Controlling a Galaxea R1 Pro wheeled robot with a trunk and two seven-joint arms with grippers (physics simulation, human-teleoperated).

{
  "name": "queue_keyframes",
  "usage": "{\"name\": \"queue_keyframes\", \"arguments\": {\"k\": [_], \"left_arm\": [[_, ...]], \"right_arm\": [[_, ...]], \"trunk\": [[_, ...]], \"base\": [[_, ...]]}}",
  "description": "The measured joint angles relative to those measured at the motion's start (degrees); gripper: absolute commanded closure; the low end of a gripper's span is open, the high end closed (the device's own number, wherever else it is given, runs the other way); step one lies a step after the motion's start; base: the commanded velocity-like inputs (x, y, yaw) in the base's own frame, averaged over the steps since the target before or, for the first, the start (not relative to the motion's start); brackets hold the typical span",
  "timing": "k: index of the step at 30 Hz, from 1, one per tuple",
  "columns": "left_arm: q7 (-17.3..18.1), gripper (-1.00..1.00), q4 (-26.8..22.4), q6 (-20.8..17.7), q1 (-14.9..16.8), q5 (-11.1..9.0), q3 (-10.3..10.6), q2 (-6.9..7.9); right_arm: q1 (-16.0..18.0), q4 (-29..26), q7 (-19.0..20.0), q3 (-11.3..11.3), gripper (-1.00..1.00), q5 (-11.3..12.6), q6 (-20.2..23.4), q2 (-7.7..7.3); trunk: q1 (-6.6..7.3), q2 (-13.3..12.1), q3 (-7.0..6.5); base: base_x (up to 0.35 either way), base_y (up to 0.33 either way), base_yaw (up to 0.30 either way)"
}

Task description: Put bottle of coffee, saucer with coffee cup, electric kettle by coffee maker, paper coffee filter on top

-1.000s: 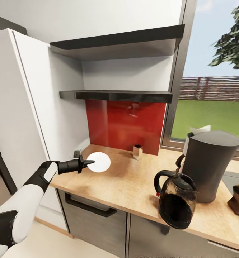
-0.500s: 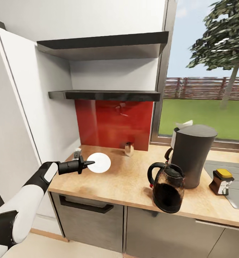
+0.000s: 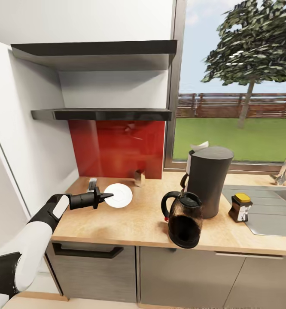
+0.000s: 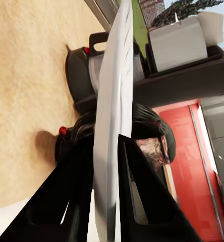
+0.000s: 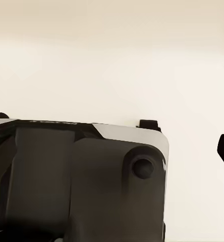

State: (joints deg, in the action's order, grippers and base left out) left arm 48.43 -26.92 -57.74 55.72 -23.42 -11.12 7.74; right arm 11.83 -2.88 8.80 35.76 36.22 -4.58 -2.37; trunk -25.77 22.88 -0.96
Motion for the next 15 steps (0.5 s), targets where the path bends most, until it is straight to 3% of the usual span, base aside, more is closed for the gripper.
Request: {"name": "queue_keyframes", "arguments": {"k": [15], "left_arm": [[0.00, 1.00, -0.14, 0.03, -1.05, 0.08, 0.01, 0.09]], "right_arm": [[0.00, 0.00, 0.00, 0.00, -1.00, 0.00, 0.00, 0.00]], "trunk": [[0.00, 0.00, 0.00]], "base": [[0.000, 0.000, -0.264]]}}
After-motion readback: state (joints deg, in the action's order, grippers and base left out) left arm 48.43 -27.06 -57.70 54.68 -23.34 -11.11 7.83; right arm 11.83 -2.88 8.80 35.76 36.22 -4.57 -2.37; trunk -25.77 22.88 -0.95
